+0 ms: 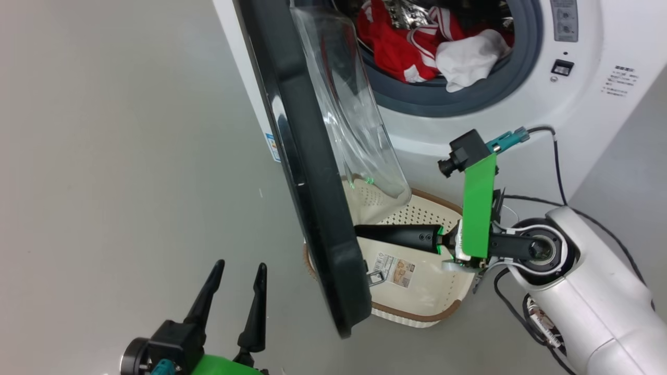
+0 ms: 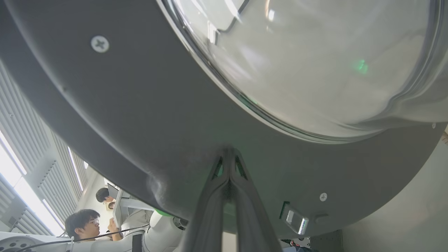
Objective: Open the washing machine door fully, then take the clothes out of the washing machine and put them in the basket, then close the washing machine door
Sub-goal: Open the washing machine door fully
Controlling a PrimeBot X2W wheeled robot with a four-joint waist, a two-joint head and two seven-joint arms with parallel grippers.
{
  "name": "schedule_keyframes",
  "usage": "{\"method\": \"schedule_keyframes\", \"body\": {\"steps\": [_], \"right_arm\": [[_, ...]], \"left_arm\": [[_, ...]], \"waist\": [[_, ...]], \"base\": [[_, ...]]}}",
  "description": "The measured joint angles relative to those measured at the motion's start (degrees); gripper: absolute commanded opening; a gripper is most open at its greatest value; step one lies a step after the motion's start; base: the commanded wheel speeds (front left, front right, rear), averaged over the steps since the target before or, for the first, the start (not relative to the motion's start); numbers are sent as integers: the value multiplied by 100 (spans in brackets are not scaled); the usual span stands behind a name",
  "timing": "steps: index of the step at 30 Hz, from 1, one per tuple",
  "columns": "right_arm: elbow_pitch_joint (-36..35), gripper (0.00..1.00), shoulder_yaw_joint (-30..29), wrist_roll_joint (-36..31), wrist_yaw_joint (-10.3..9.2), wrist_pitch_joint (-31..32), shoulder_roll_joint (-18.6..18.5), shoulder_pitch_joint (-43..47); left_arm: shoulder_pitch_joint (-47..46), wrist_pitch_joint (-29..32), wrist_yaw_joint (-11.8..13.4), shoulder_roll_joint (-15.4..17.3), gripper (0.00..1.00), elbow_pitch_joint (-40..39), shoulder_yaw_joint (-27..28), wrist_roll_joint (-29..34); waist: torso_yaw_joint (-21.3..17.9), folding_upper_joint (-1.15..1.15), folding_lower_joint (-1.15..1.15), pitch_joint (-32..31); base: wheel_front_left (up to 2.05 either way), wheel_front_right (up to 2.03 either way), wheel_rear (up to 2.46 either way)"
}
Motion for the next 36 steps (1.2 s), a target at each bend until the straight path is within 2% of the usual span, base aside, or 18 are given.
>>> {"method": "schedule_keyframes", "body": {"steps": [19, 25, 28, 29, 30, 36], "right_arm": [[0, 0, 145, -183, 0, -52, 487, 169], [5, 0, 154, -202, 0, -55, 513, 186], [2, 39, 134, -256, 0, -132, 531, 257], [3, 83, 131, -270, 0, -177, 531, 297], [7, 100, 121, -302, 0, -229, 530, 329], [75, 100, -19, -558, 0, -579, 422, 616]], "left_arm": [[128, 0, 42, 0, 100, 43, 238, 12], [129, 0, 52, 0, 100, 44, 241, 12], [137, 0, 56, 0, 100, 44, 268, 12], [137, 0, 58, 0, 100, 47, 281, 12], [138, 0, 58, 0, 100, 54, 293, 12], [141, 0, 58, 0, 100, 116, 352, 12]], "waist": [[419, 0, 0, -184], [439, 0, 0, -247], [403, 0, 0, -273], [387, 0, 0, -284], [370, 0, 0, -294], [287, 0, 0, -366]], "base": [[0, 0, 0], [0, 0, 0], [0, 0, 0], [0, 0, 0], [0, 0, 0], [0, 0, 0]]}}
